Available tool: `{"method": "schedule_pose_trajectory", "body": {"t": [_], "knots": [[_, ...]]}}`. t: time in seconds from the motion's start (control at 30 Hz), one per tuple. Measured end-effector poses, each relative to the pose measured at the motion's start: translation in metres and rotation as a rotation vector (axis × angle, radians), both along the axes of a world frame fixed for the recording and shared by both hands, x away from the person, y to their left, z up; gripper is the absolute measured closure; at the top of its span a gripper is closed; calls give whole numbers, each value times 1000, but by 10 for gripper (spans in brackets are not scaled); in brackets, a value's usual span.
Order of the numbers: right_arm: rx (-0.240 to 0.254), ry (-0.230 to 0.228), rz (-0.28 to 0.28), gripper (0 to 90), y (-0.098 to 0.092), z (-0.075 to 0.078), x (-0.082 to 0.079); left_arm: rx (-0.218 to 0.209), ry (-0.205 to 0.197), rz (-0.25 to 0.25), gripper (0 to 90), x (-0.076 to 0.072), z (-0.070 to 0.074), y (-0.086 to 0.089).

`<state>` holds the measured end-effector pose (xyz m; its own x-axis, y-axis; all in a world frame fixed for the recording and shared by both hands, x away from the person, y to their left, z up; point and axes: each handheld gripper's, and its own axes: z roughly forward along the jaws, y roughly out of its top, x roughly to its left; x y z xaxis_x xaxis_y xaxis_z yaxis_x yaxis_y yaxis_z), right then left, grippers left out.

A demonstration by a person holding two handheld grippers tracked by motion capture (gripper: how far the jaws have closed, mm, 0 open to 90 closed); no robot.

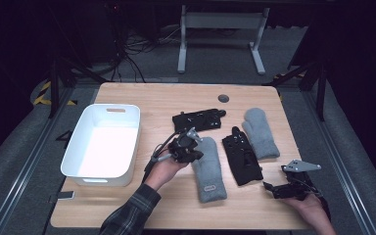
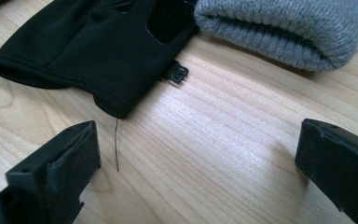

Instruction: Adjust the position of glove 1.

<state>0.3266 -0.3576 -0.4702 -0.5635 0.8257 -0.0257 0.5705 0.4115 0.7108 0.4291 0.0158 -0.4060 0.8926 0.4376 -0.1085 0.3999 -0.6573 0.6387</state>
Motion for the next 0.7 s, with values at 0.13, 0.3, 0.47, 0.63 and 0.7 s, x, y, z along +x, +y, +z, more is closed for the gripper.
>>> {"method": "schedule_pose_trajectory", "body": {"t": [0.13,0.3,0.47,0.63,0.7], "knots": [[1,0,0,3,0,0,0,1,-16,9,899,24,1,-14],[2,1,1,3,0,0,0,-11,-17,32,899,46,-9,-30],[1,0,3,3,0,0,0,58,1,52,900,58,-25,-36],[1,0,4,3,0,0,0,70,20,59,900,54,-29,-28],[1,0,4,3,0,0,0,77,21,60,900,50,-30,-23]]}}
